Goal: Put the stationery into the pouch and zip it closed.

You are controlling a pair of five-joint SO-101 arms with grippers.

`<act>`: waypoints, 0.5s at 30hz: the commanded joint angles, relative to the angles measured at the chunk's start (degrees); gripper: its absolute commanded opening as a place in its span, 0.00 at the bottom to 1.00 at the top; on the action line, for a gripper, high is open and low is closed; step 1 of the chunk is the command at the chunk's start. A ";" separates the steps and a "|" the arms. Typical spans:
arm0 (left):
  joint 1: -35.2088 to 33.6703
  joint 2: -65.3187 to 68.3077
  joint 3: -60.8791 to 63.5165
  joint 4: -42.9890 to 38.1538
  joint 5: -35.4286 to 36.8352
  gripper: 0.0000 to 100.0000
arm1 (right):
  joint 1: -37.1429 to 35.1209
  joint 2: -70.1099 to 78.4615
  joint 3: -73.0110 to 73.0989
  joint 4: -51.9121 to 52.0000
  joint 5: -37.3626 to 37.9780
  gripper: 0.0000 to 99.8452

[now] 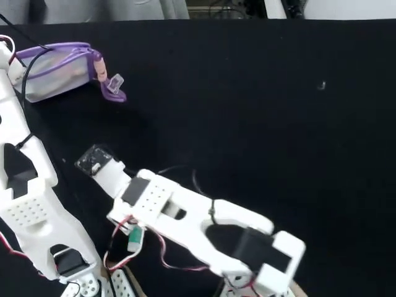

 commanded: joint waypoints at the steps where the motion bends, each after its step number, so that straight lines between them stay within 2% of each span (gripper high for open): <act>1: -0.75 -0.88 -1.10 -1.41 0.79 0.03 | -0.62 2.59 -5.76 2.99 -0.53 0.28; 11: -0.57 -0.88 -0.92 -1.32 0.79 0.03 | -0.44 13.14 -15.34 10.55 -0.53 0.28; 15: -0.40 -0.88 -0.92 -1.23 0.79 0.03 | -0.44 14.73 -18.24 13.45 -0.53 0.18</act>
